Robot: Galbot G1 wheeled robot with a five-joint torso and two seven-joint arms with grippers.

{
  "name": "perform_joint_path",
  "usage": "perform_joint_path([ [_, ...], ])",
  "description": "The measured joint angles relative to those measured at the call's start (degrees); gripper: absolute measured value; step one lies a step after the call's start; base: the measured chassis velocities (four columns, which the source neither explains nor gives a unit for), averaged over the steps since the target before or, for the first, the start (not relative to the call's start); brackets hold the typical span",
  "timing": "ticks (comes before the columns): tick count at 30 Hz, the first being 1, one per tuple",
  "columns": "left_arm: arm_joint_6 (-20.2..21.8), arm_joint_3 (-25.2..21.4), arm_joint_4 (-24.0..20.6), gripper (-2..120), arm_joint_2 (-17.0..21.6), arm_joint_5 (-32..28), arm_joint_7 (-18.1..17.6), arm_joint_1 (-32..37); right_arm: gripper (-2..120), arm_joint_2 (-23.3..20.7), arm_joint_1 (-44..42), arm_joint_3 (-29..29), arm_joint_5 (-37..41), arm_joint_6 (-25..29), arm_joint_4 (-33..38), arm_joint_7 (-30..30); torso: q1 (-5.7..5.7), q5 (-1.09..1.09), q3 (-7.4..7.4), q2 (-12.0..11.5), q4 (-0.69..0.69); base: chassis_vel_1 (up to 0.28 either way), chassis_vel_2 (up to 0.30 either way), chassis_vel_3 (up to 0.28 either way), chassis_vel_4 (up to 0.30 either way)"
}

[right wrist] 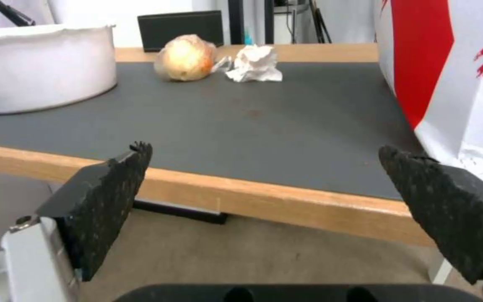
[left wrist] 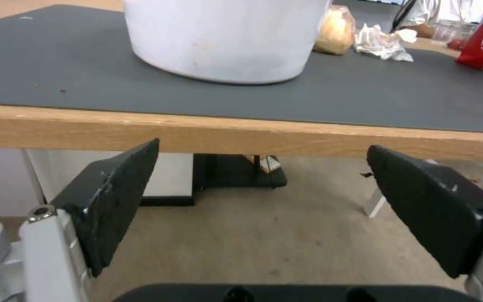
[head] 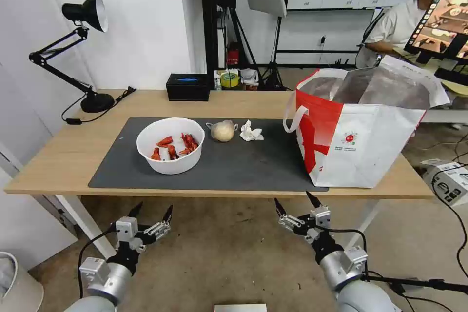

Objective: Pick up the trash from the table and place it into the takeout bag.

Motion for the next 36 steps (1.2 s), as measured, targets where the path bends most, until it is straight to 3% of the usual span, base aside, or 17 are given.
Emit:
perform_joint_path([
  [12,0.0,-0.67,-1.58,100,-0.34,0.05,-0.17,0.91,100,0.84,9.36,-4.97,3.41,-4.68,1.55,0.91,0.0,0.01,0.01,-0.01,0.0,0.0,0.0,0.0,0.0],
  [20,0.0,-1.18,-3.63,100,-1.21,0.46,-0.29,2.32,100,4.2,25.5,-14.68,5.7,-11.07,-2.93,3.32,0.01,0.0,0.01,-0.01,0.01,0.0,0.0,0.0,0.0],
  [22,0.0,-1.18,-3.63,100,-1.21,0.46,-0.29,2.32,100,4.2,25.5,-14.68,5.7,-11.07,-2.93,3.32,0.01,0.0,0.01,-0.01,0.01,0.0,0.0,0.0,0.0],
  [26,0.0,-1.48,-4.21,100,-1.79,0.78,-0.31,2.96,100,8.13,33.61,-18.86,7.68,-20.71,-6.3,10.11,0.01,0.0,0.01,-0.01,0.01,0.0,0.0,0.0,0.0],
  [36,-0.25,-1.4,-4.46,100,-3.78,1.9,-0.41,3.26,100,14.78,46.64,-23.31,11.59,-27.8,-16.09,19.57,0.0,-0.01,0.01,-0.01,0.01,0.0,0.0,0.0,0.0],
])
